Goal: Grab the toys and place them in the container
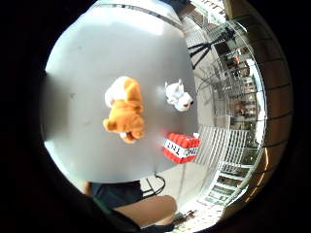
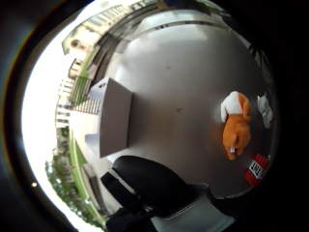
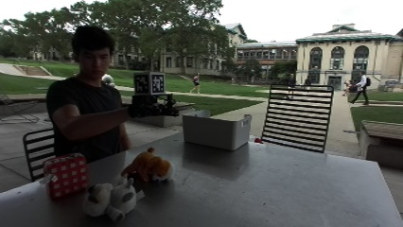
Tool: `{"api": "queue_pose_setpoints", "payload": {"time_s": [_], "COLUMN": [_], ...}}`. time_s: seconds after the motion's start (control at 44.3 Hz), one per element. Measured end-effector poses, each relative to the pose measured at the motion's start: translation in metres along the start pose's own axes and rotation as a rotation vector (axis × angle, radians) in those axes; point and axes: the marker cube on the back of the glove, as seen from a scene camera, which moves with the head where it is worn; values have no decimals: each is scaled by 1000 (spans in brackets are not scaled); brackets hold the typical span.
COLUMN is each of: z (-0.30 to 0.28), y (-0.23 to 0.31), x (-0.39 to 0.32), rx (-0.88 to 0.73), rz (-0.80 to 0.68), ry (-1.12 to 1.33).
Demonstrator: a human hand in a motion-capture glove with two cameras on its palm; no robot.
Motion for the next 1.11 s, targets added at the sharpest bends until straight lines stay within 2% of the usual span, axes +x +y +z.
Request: {"api": "queue_pose_setpoints", "payload": {"time_s": [0.316, 0.723, 0.926, 1.107], "z": [84, 163, 185, 175], "y": [6, 24, 29, 29], "x": [69, 78, 80, 73], "rx": [-149, -286, -272, -188], "rz": [119, 179, 187, 202], "ry": [-26, -1, 29, 103]}}
